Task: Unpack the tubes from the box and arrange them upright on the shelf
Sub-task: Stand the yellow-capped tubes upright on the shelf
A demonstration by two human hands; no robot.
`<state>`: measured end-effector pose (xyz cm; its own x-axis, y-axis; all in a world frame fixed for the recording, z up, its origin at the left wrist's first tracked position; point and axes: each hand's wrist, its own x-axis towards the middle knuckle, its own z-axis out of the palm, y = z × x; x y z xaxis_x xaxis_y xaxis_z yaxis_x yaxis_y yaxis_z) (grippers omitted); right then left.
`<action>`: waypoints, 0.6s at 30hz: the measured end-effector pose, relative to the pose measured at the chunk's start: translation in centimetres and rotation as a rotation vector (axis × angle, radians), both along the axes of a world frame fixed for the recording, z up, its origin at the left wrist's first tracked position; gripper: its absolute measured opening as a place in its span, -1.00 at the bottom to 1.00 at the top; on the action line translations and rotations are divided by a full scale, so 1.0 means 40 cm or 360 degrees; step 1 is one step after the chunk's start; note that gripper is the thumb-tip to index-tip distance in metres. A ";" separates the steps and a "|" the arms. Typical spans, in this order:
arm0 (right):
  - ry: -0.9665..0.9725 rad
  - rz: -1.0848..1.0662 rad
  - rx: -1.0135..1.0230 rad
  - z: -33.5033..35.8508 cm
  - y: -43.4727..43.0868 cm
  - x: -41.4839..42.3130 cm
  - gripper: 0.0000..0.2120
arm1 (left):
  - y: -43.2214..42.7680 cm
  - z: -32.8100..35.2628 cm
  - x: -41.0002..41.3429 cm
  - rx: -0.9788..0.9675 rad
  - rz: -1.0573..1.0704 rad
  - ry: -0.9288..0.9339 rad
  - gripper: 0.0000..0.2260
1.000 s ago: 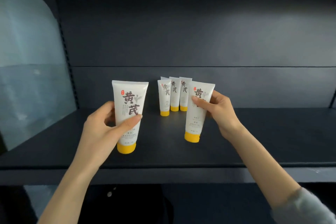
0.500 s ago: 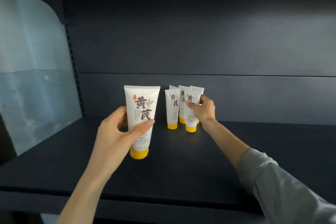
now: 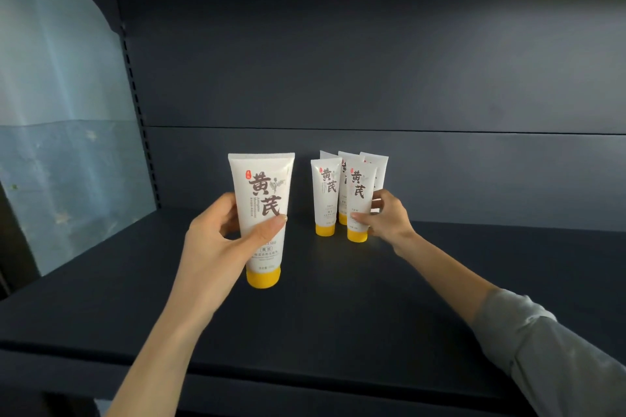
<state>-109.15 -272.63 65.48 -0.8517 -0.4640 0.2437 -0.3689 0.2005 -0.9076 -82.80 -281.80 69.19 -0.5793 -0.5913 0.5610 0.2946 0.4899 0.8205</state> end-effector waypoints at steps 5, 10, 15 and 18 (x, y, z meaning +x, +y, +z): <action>0.0067 -0.0056 -0.0019 -0.005 -0.034 0.008 -0.53 | 0.003 -0.002 -0.002 -0.0005 0.0013 -0.0003 -0.63; 0.0095 -0.0122 -0.0043 -0.012 -0.058 0.007 -0.50 | 0.003 0.001 0.006 0.0005 0.0014 0.0019 -0.70; 0.0070 -0.0116 -0.0044 -0.015 -0.065 0.005 -0.51 | 0.007 0.001 0.014 0.0000 0.0012 0.0025 -0.68; 0.0158 -0.0143 -0.0001 -0.006 -0.050 0.007 -0.54 | -0.001 0.000 0.020 0.0022 0.0021 0.0015 -0.70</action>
